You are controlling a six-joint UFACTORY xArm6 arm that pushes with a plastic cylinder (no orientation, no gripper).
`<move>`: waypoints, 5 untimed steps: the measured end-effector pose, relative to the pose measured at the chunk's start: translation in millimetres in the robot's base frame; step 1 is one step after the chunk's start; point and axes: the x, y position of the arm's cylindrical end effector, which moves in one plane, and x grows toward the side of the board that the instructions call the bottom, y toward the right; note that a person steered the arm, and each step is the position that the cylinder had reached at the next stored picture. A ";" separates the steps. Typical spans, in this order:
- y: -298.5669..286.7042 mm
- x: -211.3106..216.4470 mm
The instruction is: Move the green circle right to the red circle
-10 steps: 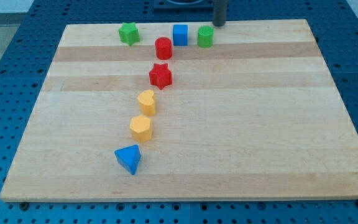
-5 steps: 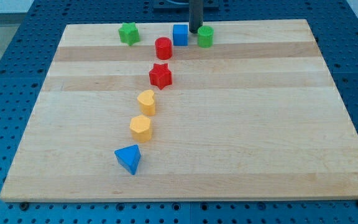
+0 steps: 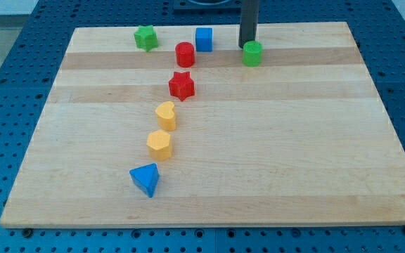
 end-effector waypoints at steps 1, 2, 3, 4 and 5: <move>0.0 -0.7; 0.0 -0.8; 0.0 -1.1; -2.6 -11.2; -45.7 -32.0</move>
